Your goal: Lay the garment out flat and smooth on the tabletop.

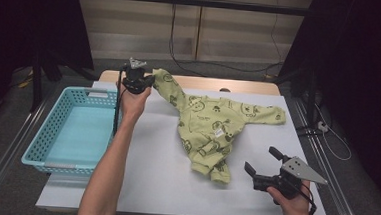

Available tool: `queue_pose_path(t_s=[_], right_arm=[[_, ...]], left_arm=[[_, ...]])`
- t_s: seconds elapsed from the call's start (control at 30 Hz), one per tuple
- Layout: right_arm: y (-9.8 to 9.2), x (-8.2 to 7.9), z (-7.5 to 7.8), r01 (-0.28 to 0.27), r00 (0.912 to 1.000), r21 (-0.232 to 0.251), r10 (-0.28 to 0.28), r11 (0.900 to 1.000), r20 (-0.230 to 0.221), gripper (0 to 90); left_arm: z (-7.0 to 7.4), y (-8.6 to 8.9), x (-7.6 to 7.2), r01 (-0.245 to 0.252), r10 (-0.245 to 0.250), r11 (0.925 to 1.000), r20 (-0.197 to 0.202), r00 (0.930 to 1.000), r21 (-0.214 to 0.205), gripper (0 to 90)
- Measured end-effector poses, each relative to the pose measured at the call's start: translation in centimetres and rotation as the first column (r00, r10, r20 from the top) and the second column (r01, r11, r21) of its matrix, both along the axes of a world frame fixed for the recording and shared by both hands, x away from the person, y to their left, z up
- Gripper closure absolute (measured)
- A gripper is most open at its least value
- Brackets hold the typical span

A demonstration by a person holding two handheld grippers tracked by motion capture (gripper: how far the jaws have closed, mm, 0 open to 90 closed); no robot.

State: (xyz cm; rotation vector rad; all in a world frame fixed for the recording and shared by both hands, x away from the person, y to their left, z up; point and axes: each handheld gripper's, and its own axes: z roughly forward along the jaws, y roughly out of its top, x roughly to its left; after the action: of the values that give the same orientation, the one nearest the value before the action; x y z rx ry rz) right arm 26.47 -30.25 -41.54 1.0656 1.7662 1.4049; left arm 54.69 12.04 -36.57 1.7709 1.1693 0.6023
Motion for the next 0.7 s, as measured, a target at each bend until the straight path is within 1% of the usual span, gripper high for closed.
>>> queue_pose_path(t_s=[0.07,0.1,0.13,0.17,0.2,0.27,0.33,0.37,0.4,0.43,0.47,0.5,0.53,0.57,0.6,0.63,0.7], right_arm=[[0.0,0.0,0.0,0.0,1.0,0.001,0.0,1.0,0.001,0.7],[0.0,0.0,0.0,0.0,1.0,0.001,0.0,1.0,0.001,0.7],[0.0,0.0,0.0,0.0,1.0,0.002,0.0,1.0,0.001,0.7],[0.0,0.0,0.0,0.0,1.0,0.011,0.0,0.9999,-0.002,0.5],[-0.1,0.0,0.0,0.001,1.0,0.008,-0.001,1.0,0.002,0.5],[-0.1,0.1,0.0,0.003,1.0,0.007,-0.003,1.0,0.004,0.5],[-0.1,0.1,0.0,0.006,1.0,0.004,-0.006,1.0,-0.001,0.6],[-0.1,0.2,0.0,0.005,1.0,0.003,-0.005,1.0,-0.001,0.5],[-0.1,0.2,0.0,0.006,1.0,0.004,-0.006,1.0,-0.003,0.6],[0.0,0.2,0.0,0.007,1.0,0.006,-0.007,1.0,-0.002,0.6],[0.0,0.2,0.0,0.007,1.0,0.005,-0.007,1.0,-0.001,0.6],[0.0,0.1,0.0,0.006,1.0,0.007,-0.006,1.0,-0.002,0.6],[0.0,0.1,0.0,0.006,1.0,0.006,-0.006,1.0,-0.002,0.6],[0.0,0.2,0.0,0.006,1.0,0.005,-0.006,1.0,-0.001,0.6],[0.0,0.2,0.0,0.007,1.0,0.001,-0.007,1.0,-0.002,0.6],[0.0,0.2,0.0,0.005,1.0,0.002,-0.005,1.0,-0.003,0.6],[-0.1,0.2,-0.1,0.006,1.0,0.0,-0.006,1.0,-0.004,0.6]], left_arm=[[-0.1,0.5,0.1,-0.008,0.009,0.9996,-0.012,0.9999,0.028,87.0],[-0.3,0.6,0.1,-0.02,0.02,0.9997,-0.017,0.9996,0.013,87.0],[-0.4,0.7,0.1,-0.024,0.024,0.9996,-0.023,0.9994,0.012,87.0],[-0.5,0.8,0.1,-0.035,0.035,0.9991,-0.037,0.9987,0.026,87.0],[-0.7,0.9,0.1,-0.058,0.059,0.9979,-0.037,0.9976,0.028,87.0],[-0.9,1.0,0.0,-0.075,0.076,0.997,-0.061,0.9953,0.019,86.9],[-1.0,1.1,0.0,-0.089,0.09,0.9957,-0.059,0.9942,0.025,86.6],[-1.1,1.2,0.0,-0.093,0.094,0.9955,-0.063,0.9936,0.017,86.3],[-1.1,1.3,0.0,-0.09,0.092,0.9957,-0.075,0.993,0.023,85.8],[-1.2,1.3,0.1,-0.104,0.105,0.9944,-0.07,0.992,0.019,84.2],[-1.2,1.4,0.2,-0.124,0.126,0.9919,-0.065,0.99,0.027,81.1],[-1.2,1.4,0.2,-0.144,0.146,0.9892,-0.069,0.9869,0.027,75.5],[-1.2,1.6,0.2,-0.158,0.159,0.9872,-0.071,0.9847,0.021,72.4],[-1.1,1.7,0.2,-0.167,0.169,0.9853,-0.072,0.9829,0.035,72.0],[-1.1,1.6,0.2,-0.186,0.188,0.9822,-0.065,0.9801,0.024,66.8],[-1.0,1.6,0.1,-0.187,0.188,0.982,-0.064,0.9801,0.028,61.2],[-0.9,1.6,0.1,-0.174,0.175,0.9846,-0.051,0.9833,0.017,57.2]])
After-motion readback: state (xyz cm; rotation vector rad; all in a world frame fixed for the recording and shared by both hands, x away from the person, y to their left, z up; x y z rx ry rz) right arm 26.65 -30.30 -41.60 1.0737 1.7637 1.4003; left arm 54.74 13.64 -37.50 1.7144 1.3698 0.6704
